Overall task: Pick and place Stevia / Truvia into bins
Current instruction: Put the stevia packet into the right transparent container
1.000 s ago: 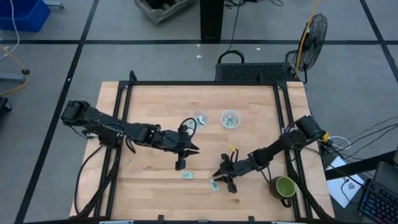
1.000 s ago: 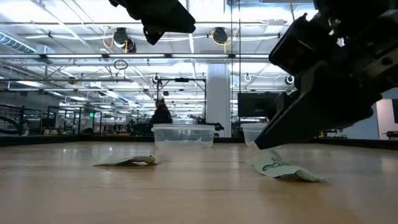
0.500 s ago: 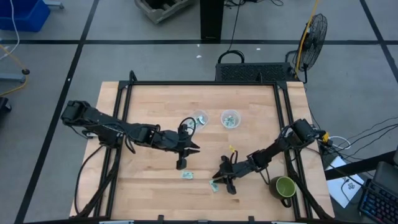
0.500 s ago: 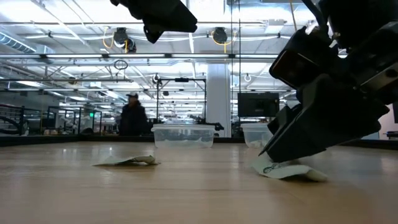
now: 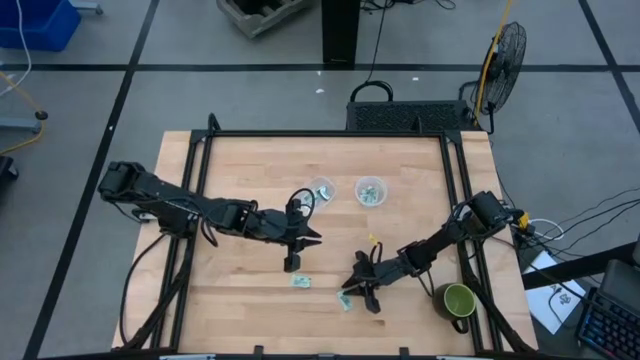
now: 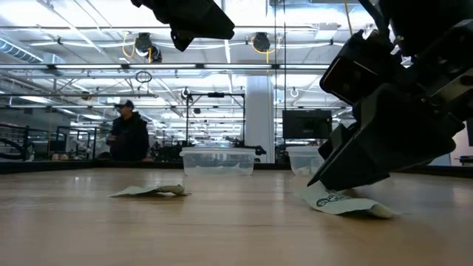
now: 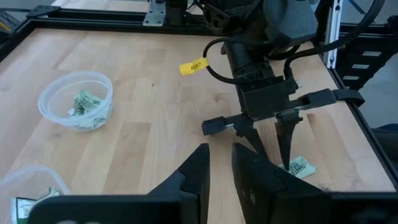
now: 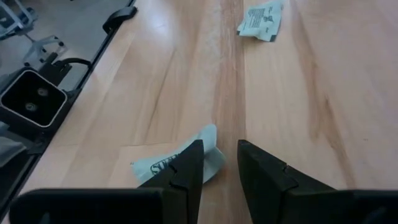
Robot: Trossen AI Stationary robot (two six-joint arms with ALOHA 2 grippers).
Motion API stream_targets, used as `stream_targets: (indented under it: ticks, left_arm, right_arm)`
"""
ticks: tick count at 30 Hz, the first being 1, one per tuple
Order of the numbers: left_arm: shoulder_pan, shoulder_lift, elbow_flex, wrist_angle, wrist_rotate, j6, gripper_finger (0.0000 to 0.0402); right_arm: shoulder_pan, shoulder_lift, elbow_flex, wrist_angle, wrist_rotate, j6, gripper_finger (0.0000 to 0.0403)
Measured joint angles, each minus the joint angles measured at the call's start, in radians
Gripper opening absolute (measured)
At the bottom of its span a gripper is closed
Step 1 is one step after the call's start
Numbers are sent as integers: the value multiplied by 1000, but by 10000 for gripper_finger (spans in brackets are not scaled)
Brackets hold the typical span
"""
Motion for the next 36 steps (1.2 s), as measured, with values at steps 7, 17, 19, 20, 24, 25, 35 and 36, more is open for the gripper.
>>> stream_targets:
  ticks: [7,17,19,20,24,25,35,36]
  left_arm:
    - [0,0,0,-1,0,0,72]
    - [0,0,0,-1,0,0,72]
    - [0,0,0,-1,0,0,72]
    - [0,0,0,-1,0,0,72]
    - [0,0,0,-1,0,0,72]
    - [0,0,0,-1,0,0,72]
    - [0,0,0,-1,-1,-1,72]
    - [0,0,0,-1,-1,-1,72]
  right_arm:
    - [0,0,0,-3,-4,-16,91]
    - [-1,0,0,-1,-57,-16,91]
    - [0,0,0,-3,-58,-25,91]
    - [0,0,0,-3,-58,-27,91]
    - [0,0,0,-5,-59,-44,81]
    - [0,0,0,-5,-59,-45,75]
    - [-2,2,-1,-10,87,-42,7]
    - [-4,2,-1,-9,125,-45,6]
